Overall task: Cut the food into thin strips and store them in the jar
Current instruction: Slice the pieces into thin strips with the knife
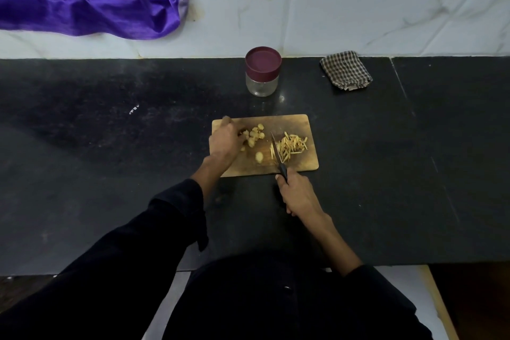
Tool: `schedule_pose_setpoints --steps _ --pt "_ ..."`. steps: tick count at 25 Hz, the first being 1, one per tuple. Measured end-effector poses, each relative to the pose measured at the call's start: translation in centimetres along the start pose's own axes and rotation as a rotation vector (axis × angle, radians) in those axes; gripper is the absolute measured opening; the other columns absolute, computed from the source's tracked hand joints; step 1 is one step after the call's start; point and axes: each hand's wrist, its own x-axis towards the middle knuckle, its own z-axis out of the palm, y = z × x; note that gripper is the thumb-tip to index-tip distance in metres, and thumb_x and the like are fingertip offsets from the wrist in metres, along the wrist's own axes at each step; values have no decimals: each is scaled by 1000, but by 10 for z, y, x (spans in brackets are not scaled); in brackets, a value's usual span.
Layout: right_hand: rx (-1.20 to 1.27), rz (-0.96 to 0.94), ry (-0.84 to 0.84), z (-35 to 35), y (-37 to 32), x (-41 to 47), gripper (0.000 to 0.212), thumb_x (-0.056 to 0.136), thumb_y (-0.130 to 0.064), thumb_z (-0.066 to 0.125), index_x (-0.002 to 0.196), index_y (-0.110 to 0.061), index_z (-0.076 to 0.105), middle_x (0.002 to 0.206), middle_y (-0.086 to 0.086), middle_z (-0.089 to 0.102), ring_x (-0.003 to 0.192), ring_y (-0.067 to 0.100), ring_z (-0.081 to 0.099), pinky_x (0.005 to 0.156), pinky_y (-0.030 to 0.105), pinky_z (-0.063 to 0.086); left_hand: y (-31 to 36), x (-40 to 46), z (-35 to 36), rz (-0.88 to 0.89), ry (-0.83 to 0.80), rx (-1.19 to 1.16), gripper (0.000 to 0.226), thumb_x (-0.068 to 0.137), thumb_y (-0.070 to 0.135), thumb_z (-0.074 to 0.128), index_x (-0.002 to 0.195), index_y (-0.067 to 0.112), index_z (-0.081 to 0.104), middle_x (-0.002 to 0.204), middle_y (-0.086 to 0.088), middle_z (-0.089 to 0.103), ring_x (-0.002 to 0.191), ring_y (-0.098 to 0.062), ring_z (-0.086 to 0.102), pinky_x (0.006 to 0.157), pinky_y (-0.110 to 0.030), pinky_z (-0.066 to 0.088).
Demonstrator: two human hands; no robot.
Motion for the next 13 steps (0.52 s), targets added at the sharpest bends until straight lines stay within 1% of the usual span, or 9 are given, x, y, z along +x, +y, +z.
schedule_pose_setpoints --steps 3,5,7,10,12,13 --pt "-2 0 9 -1 1 0 30 103 -38 41 116 -12 50 100 17 67 87 38 68 76 52 58 -1 9 -3 6 -20 -8 19 86 24 67 106 25 68 114 -1 50 93 -18 57 73 -34 48" --pt "0 3 4 0 2 0 28 104 -37 41 114 -13 49 97 15 67 81 35 69 74 51 58 0 11 -6 23 -40 -6 16 85 21 69 101 21 68 114 -2 52 90 -16 58 70 -32 48" --pt "-1 3 -1 0 2 0 27 104 -37 41 115 -14 49 97 15 67 82 35 69 75 52 58 3 13 -9 46 -45 -24 12 84 16 69 95 19 67 108 -1 57 88 -16 59 67 -29 47" --pt "0 -1 6 -1 2 0 27 104 -37 41 114 -13 49 96 15 67 78 33 70 72 51 59 7 8 -16 43 -13 -116 6 84 14 68 87 19 67 91 4 66 84 -13 63 66 -31 50" --pt "-8 6 4 -2 3 1 26 104 -37 40 112 -14 49 94 14 67 72 31 70 69 49 59 9 -1 -16 7 43 -223 7 83 13 68 88 17 70 86 5 68 80 -11 63 66 -30 53" --pt "-12 13 2 -2 3 1 26 104 -37 40 112 -14 49 93 13 66 70 30 70 68 48 59 9 -7 -13 -11 66 -287 8 83 11 68 90 15 72 87 4 69 80 -9 64 67 -26 53"
